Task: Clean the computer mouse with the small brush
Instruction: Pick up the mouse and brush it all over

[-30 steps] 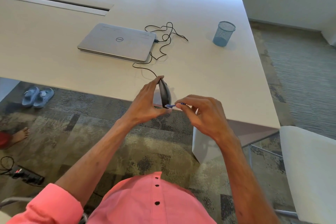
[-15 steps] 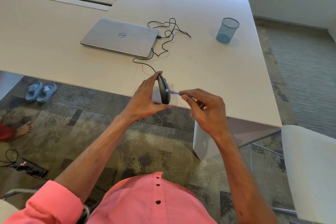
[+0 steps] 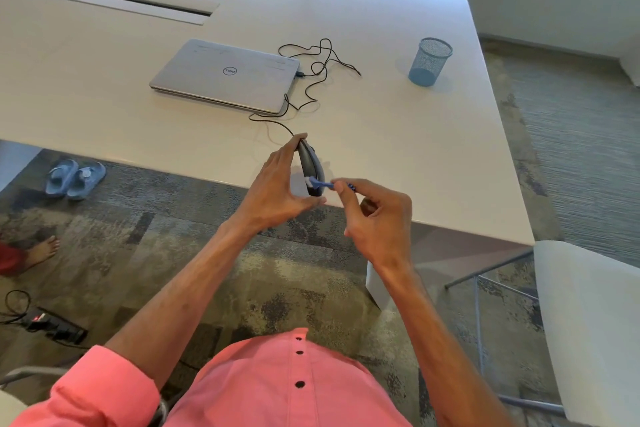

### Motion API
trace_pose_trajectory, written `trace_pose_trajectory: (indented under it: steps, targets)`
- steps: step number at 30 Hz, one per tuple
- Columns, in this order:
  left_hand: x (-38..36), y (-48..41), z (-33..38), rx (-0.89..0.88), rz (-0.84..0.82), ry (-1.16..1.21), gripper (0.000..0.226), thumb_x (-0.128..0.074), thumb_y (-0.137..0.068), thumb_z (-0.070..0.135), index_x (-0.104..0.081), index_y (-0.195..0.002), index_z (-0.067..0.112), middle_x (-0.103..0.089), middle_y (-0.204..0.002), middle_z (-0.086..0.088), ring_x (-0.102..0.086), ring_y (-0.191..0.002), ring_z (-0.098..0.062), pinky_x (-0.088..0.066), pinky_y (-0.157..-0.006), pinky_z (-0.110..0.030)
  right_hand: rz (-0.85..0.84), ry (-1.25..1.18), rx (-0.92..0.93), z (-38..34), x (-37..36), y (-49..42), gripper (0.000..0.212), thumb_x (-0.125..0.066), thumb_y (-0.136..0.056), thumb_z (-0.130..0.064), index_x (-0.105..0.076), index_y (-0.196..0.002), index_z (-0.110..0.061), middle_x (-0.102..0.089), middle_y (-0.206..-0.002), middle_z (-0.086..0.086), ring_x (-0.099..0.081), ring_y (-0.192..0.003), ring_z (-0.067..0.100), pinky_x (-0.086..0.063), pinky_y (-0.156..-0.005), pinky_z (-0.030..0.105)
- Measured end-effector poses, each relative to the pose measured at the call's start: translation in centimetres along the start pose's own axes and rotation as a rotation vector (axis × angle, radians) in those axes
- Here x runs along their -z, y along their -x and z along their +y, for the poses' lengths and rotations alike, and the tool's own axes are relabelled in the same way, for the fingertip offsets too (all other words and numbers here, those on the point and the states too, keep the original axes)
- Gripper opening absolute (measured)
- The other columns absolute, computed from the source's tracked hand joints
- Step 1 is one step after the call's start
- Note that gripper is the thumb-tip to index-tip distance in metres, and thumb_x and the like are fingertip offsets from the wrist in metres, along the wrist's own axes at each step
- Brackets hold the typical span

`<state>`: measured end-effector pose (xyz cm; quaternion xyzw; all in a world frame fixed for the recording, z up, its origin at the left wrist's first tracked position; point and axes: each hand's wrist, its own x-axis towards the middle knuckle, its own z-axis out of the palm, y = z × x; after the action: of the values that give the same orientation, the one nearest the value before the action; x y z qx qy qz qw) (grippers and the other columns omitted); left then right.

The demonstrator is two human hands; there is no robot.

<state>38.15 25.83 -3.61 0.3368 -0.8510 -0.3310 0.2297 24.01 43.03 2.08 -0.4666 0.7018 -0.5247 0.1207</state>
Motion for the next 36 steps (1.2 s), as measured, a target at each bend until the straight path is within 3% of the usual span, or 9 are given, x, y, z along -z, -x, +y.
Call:
trace_pose_trajectory:
  steps: [4,7,14,17,20,24,29,32,36]
  targets:
    - [0.2,-0.5,0.0,-0.014,0.022,-0.017,0.128,-0.100,-0.080,0.054,-0.021,-0.177,0.029,-0.047,-0.172,-0.001,-0.048,-0.155,-0.024,-0.047,-0.125,-0.052,0.206,0.060,-0.086,0.4,-0.5,-0.7,0.017,-0.073,-0.106,-0.042,-0.089,-0.110,-0.035,-0.085,-0.083,-0.014,-0.066,-0.044,0.021,-0.058,-0.052,0.042]
    - [0.3,-1.0,0.2,-0.033,0.026,-0.026,0.128,-0.098,-0.081,0.058,-0.020,-0.177,0.027,-0.047,-0.173,0.000,-0.047,-0.156,-0.023,-0.045,-0.127,-0.048,0.200,0.067,-0.198,0.5,-1.3,0.0,0.020,-0.072,-0.106,-0.043,-0.090,-0.106,-0.035,-0.083,-0.080,-0.019,-0.070,-0.046,0.021,-0.061,-0.059,0.051]
    - [0.5,-1.2,0.3,-0.038,0.007,-0.092,0.129,-0.099,-0.082,0.055,-0.019,-0.179,0.024,-0.047,-0.174,-0.005,-0.049,-0.156,-0.029,-0.042,-0.129,-0.050,0.133,-0.030,-0.147,0.1,-1.9,0.6,0.019,-0.071,-0.106,-0.044,-0.087,-0.101,-0.038,-0.074,-0.063,-0.019,-0.065,-0.041,0.017,-0.053,-0.046,0.044]
    - [0.0,-1.1,0.4,-0.062,0.014,-0.159,0.131,-0.099,-0.080,0.056,-0.020,-0.179,0.021,-0.047,-0.173,-0.007,-0.045,-0.159,-0.030,-0.032,-0.136,-0.049,0.186,0.097,0.062,0.0,-1.5,-0.6,0.015,-0.072,-0.107,-0.040,-0.085,-0.113,-0.038,-0.081,-0.089,-0.025,-0.057,-0.046,0.009,-0.047,-0.049,0.030]
    - [-0.4,-1.0,0.2,-0.099,0.017,-0.224,0.130,-0.096,-0.081,0.064,-0.025,-0.178,0.014,-0.040,-0.180,-0.004,-0.032,-0.170,-0.026,-0.018,-0.143,-0.047,0.150,0.390,0.389,0.6,-0.8,-2.6,0.019,-0.071,-0.111,-0.033,-0.086,-0.123,-0.030,-0.083,-0.126,-0.019,-0.069,-0.059,0.006,-0.055,-0.055,0.028]
    - [-0.8,-0.8,-0.1,-0.166,0.024,-0.289,0.120,-0.089,-0.086,0.068,-0.032,-0.174,0.010,-0.031,-0.184,-0.001,-0.018,-0.176,-0.024,-0.007,-0.145,-0.045,0.030,0.632,0.667,1.5,-0.4,-4.4,0.023,-0.070,-0.113,-0.031,-0.083,-0.131,-0.026,-0.081,-0.135,-0.014,-0.081,-0.075,0.016,-0.057,-0.053,0.033]
    - [-0.7,-0.6,-0.1,-0.122,0.040,-0.265,0.130,-0.091,-0.084,0.069,-0.024,-0.179,0.011,-0.034,-0.183,-0.007,-0.022,-0.175,-0.026,-0.012,-0.144,-0.051,-0.057,0.689,0.689,1.4,0.2,-4.5,0.017,-0.078,-0.108,-0.025,-0.084,-0.123,-0.024,-0.084,-0.126,-0.013,-0.081,-0.072,0.018,-0.054,-0.050,0.030]
    - [-0.6,-0.5,0.0,-0.106,0.053,-0.283,0.132,-0.076,-0.082,0.083,-0.025,-0.179,0.008,-0.032,-0.184,-0.010,-0.018,-0.176,-0.027,-0.008,-0.144,-0.052,-0.170,0.658,0.668,1.1,1.0,-3.8,0.013,-0.081,-0.105,-0.025,-0.086,-0.117,-0.025,-0.085,-0.120,-0.014,-0.081,-0.070,0.018,-0.056,-0.053,0.030]
    - [-0.6,-0.4,-0.1,-0.119,0.037,-0.310,0.134,-0.069,-0.080,0.089,-0.027,-0.179,0.009,-0.028,-0.186,-0.011,-0.009,-0.178,-0.027,0.000,-0.144,-0.052,-0.335,0.588,0.571,0.7,2.1,-3.4,0.014,-0.074,-0.106,-0.033,-0.087,-0.106,-0.033,-0.083,-0.092,-0.017,-0.068,-0.058,0.011,-0.049,-0.051,0.026]
